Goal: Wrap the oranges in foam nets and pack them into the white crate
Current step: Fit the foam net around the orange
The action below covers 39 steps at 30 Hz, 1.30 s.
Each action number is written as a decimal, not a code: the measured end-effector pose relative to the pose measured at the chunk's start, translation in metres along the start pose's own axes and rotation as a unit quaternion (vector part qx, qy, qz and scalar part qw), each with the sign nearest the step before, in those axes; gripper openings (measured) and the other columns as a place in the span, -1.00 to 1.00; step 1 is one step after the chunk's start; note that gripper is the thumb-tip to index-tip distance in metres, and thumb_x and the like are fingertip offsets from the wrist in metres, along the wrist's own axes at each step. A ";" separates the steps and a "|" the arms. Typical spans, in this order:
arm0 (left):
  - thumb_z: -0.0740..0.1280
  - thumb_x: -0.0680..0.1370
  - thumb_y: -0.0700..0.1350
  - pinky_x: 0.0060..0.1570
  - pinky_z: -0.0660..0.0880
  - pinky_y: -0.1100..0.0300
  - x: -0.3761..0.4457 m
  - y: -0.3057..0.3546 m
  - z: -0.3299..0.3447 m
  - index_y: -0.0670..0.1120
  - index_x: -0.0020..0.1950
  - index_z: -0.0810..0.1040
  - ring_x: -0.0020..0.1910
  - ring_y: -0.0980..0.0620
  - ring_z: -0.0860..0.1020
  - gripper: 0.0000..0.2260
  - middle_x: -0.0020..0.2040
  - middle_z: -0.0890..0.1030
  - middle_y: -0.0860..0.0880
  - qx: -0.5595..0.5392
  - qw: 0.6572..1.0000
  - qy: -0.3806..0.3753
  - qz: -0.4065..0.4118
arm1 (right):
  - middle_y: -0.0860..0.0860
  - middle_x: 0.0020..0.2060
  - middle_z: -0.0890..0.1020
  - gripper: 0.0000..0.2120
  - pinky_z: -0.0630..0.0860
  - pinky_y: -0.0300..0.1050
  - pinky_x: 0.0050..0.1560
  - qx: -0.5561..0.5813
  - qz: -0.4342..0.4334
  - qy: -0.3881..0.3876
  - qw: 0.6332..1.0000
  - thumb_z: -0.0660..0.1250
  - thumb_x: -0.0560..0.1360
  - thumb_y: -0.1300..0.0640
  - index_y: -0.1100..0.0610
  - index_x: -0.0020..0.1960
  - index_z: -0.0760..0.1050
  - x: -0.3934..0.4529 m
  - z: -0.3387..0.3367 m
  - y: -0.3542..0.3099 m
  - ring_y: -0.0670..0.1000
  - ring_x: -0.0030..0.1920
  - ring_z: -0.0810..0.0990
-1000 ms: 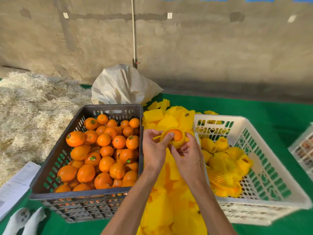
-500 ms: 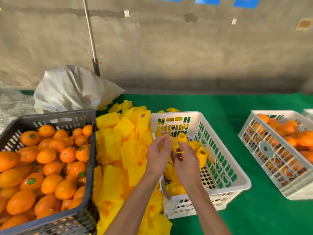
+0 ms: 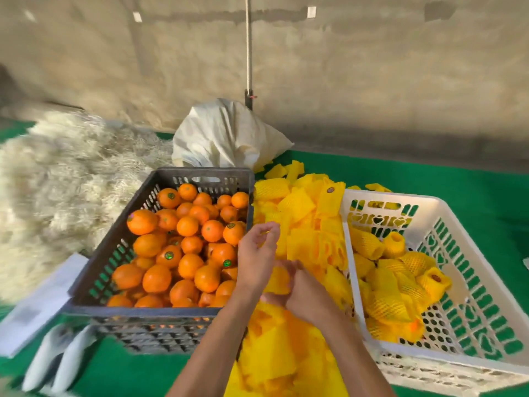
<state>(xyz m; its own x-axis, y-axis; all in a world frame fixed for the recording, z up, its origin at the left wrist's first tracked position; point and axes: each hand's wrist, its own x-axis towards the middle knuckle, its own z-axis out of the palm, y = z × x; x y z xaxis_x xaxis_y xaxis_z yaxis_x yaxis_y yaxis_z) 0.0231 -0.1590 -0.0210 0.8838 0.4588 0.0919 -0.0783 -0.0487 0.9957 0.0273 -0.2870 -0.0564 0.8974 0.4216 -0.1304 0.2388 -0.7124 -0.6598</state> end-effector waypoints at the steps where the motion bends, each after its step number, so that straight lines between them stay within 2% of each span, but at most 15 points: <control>1: 0.38 0.66 -0.05 -0.04 0.68 0.01 0.002 -0.001 -0.014 -0.04 0.13 0.69 0.07 0.04 0.67 -0.86 0.07 0.71 0.07 0.008 1.000 0.012 0.004 | 0.05 0.51 0.34 -0.10 0.46 -0.01 0.32 -0.059 0.010 -0.059 0.996 0.54 0.38 -0.22 -0.04 0.57 0.20 0.003 0.009 -0.003 0.09 0.45 0.41; 3: 0.37 0.67 -0.07 0.08 0.66 -0.09 0.005 -0.001 -0.040 -0.02 0.11 0.70 0.05 0.09 0.66 -0.88 -0.01 0.71 0.17 0.008 1.000 0.028 -0.003 | 0.05 0.61 0.12 -0.04 0.35 0.04 0.45 -0.125 0.013 -0.103 0.987 0.52 0.41 -0.17 -0.06 0.63 0.05 0.007 0.023 -0.010 0.09 0.57 0.23; 5: 0.37 0.67 -0.07 0.05 0.67 -0.07 0.007 -0.003 -0.060 0.03 0.08 0.69 -0.03 0.18 0.66 -0.90 -0.04 0.71 0.26 0.004 0.999 0.038 -0.014 | 0.02 0.56 0.25 -0.24 0.37 0.00 0.42 -0.140 -0.005 -0.056 0.989 0.44 0.51 -0.03 -0.03 0.60 0.14 0.012 0.031 -0.015 0.07 0.51 0.33; 8: 0.38 0.66 -0.04 -0.04 0.68 0.01 0.008 -0.003 -0.082 -0.02 0.10 0.69 -0.04 0.12 0.66 -0.88 -0.03 0.73 0.13 0.000 0.998 0.053 -0.021 | 0.02 0.45 0.46 -0.49 0.40 -0.04 0.37 -0.122 -0.016 0.019 0.992 0.29 0.60 0.08 0.02 0.54 0.32 0.019 0.025 -0.025 0.06 0.43 0.43; 11: 0.37 0.66 -0.02 -0.13 0.59 0.17 0.011 -0.009 -0.101 -0.02 0.08 0.68 -0.18 0.19 0.62 -0.87 -0.08 0.72 -0.05 0.026 0.998 0.054 -0.025 | 0.03 0.36 0.57 -0.53 0.50 -0.03 0.24 -0.057 -0.013 0.082 0.995 0.34 0.61 -0.05 0.03 0.48 0.44 0.023 0.010 -0.040 0.09 0.30 0.55; 14: 0.36 0.65 -0.01 -0.28 0.53 0.28 0.021 -0.019 -0.120 -0.04 0.13 0.65 -0.27 0.23 0.57 -0.86 -0.04 0.70 -0.10 0.192 0.980 0.029 -0.037 | 0.06 0.31 0.60 -0.49 0.53 0.00 0.20 -0.004 -0.022 0.167 0.986 0.38 0.57 -0.13 0.11 0.43 0.50 0.026 0.003 -0.057 0.11 0.24 0.59; 19: 0.40 0.60 -0.07 0.30 0.50 -0.14 0.047 -0.041 -0.138 -0.16 0.43 0.44 0.33 -0.25 0.51 -0.57 0.39 0.49 -0.21 0.478 0.848 -0.147 -0.176 | -0.05 0.11 0.60 -0.61 0.53 -0.18 0.00 0.082 -0.096 0.218 0.968 0.37 0.58 -0.12 0.01 0.34 0.58 0.029 0.013 -0.080 -0.07 0.03 0.57; 23: 0.44 0.56 -0.12 0.34 0.49 -0.15 0.058 -0.047 -0.132 -0.16 0.60 0.24 0.45 -0.27 0.43 -0.33 0.53 0.35 -0.22 0.556 0.767 -0.234 -0.219 | -0.15 0.11 0.58 -0.68 0.54 -0.27 -0.03 0.128 -0.118 0.222 0.959 0.34 0.60 -0.12 -0.06 0.31 0.59 0.029 0.024 -0.088 -0.17 0.05 0.57; 27: 0.31 0.63 -0.15 0.36 0.44 -0.08 0.061 -0.051 -0.128 -0.18 0.47 0.37 0.39 -0.22 0.47 -0.58 0.43 0.46 -0.19 0.633 0.715 -0.242 -0.171 | -0.13 0.17 0.56 -0.70 0.51 -0.37 -0.02 0.162 -0.114 0.198 0.960 0.27 0.64 -0.09 -0.07 0.33 0.58 0.029 0.030 -0.090 -0.16 0.11 0.59; 29: 0.37 0.61 -0.11 0.37 0.40 -0.08 0.059 -0.048 -0.128 -0.18 0.46 0.36 0.42 -0.25 0.42 -0.55 0.43 0.41 -0.21 0.631 0.729 -0.212 -0.162 | -0.14 0.19 0.57 -0.70 0.48 -0.41 -0.02 0.178 -0.095 0.183 0.962 0.24 0.65 -0.10 -0.08 0.33 0.56 0.030 0.033 -0.089 -0.16 0.12 0.59; 31: 0.45 0.56 -0.05 0.34 0.44 -0.08 0.055 -0.040 -0.128 -0.20 0.38 0.39 0.36 -0.28 0.45 -0.52 0.37 0.43 -0.24 0.587 0.778 -0.163 -0.154 | -0.06 0.15 0.64 -0.71 0.52 -0.38 -0.07 0.201 -0.067 0.178 0.961 0.24 0.66 -0.06 -0.07 0.34 0.55 0.031 0.035 -0.088 -0.14 0.07 0.61; 34: 0.54 0.48 -0.01 -0.16 0.49 0.06 0.045 -0.023 -0.131 -0.20 0.03 0.52 -0.07 -0.14 0.59 -0.67 -0.03 0.56 -0.17 0.403 0.903 -0.074 -0.133 | 0.18 -0.09 0.69 -0.71 0.59 0.01 -0.10 0.217 -0.028 0.186 0.958 0.26 0.66 0.05 0.02 0.34 0.57 0.031 0.034 -0.089 0.04 -0.02 0.61; 36: 0.60 0.42 0.03 -0.34 0.38 0.11 0.035 -0.010 -0.135 -0.18 -0.16 0.52 -0.32 -0.07 0.50 -0.65 -0.28 0.49 -0.11 0.241 0.960 -0.045 -0.137 | -0.07 -0.26 0.67 -0.72 0.60 -0.14 -0.20 0.194 -0.024 0.206 0.959 0.29 0.63 0.10 0.06 0.31 0.59 0.031 0.034 -0.089 -0.11 -0.10 0.65; 37: 0.61 0.40 0.07 -0.28 0.46 0.11 0.030 -0.003 -0.137 -0.19 -0.13 0.58 -0.30 -0.10 0.54 -0.62 -0.28 0.53 -0.10 0.171 0.973 -0.037 -0.150 | -0.21 -0.27 0.63 -0.73 0.56 -0.32 -0.26 0.184 -0.019 0.221 0.958 0.31 0.62 0.11 0.08 0.29 0.61 0.030 0.033 -0.090 -0.23 -0.15 0.64; 39: 0.64 0.36 0.14 0.06 0.65 0.05 0.022 0.008 -0.140 -0.21 0.12 0.64 -0.11 -0.10 0.66 -0.46 -0.14 0.65 -0.12 0.019 0.980 -0.030 -0.197 | -0.23 -0.19 0.64 -0.76 0.46 -0.50 -0.27 0.175 0.002 0.255 0.951 0.35 0.59 0.10 0.11 0.22 0.65 0.031 0.031 -0.093 -0.30 -0.22 0.61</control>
<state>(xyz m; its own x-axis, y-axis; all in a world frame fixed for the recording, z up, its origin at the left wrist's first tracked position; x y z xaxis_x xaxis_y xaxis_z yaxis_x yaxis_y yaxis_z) -0.0229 -0.0253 -0.0100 0.8673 0.3963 -0.3012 0.2902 0.0891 0.9528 0.0212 -0.1906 -0.0223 0.9828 0.0291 0.1823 0.1760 -0.4460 -0.8776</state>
